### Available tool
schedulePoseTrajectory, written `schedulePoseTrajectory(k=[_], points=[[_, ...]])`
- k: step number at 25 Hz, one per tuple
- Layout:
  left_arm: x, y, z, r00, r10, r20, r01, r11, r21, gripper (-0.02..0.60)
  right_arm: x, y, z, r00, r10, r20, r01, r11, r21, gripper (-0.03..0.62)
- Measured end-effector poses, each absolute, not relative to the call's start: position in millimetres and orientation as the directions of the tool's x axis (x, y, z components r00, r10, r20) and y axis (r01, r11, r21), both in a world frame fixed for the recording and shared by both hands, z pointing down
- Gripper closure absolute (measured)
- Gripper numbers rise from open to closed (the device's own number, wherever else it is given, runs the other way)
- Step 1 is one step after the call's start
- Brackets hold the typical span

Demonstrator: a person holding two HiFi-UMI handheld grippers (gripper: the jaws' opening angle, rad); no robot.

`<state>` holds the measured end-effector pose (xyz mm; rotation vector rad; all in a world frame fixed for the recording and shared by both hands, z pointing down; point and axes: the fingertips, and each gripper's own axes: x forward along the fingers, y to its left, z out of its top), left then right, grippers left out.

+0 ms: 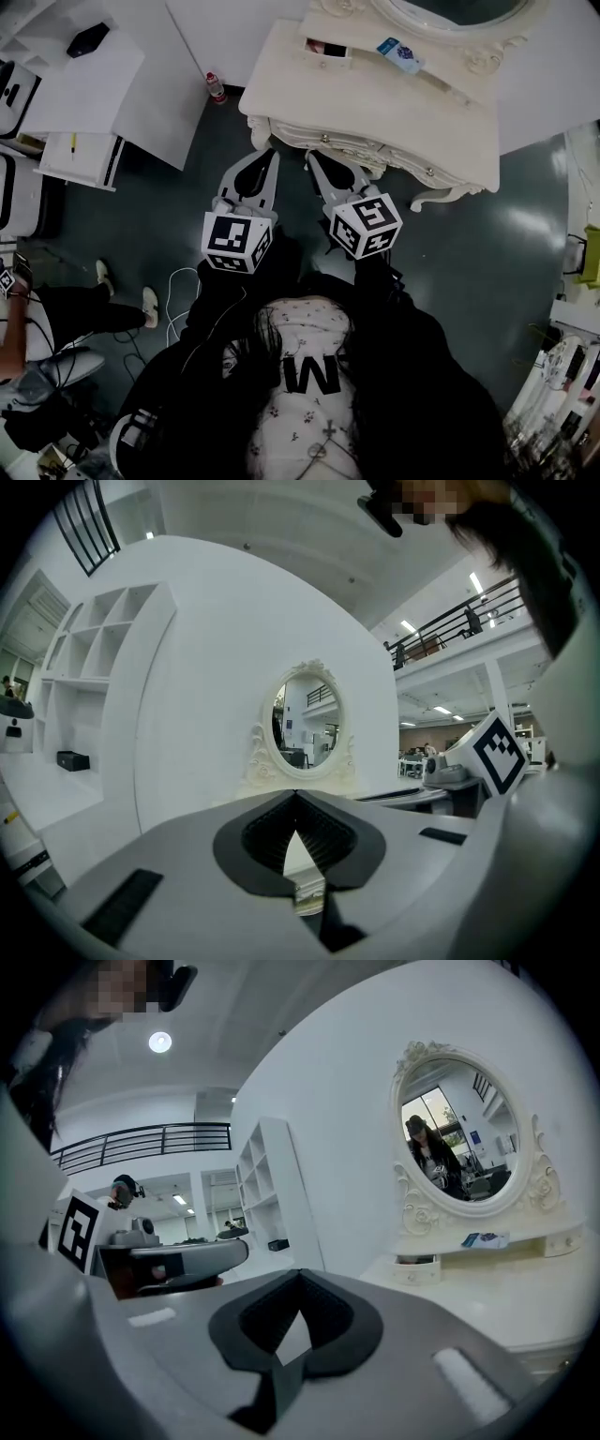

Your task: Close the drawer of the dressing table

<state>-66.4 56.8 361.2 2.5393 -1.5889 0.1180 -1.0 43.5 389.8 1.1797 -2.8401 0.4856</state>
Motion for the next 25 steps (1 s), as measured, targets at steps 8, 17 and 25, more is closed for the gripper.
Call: schedulePoseTrajectory(k=[8,17,25], points=[[-108.2,12.3,356.8,0.495,-0.858,0.133,-0.869,-0.491,0.064,0.581,-42.5,3.5,387.3,-0.669,-0.727,0.155,-0.737,0.621,-0.269,0.585],[-135.1,-21.8,359.6,0.553,-0.823,0.13,-0.833,-0.549,0.069,0.581,-67.0,-24.5,385.5,-0.612,-0.773,0.167,-0.785,0.569,-0.245,0.586],[-139.0,-32.9,376.2,0.569,-0.809,0.147,-0.822,-0.559,0.108,0.581,-48.3,-32.4,392.7,-0.545,-0.814,0.202,-0.834,0.502,-0.227,0.586]])
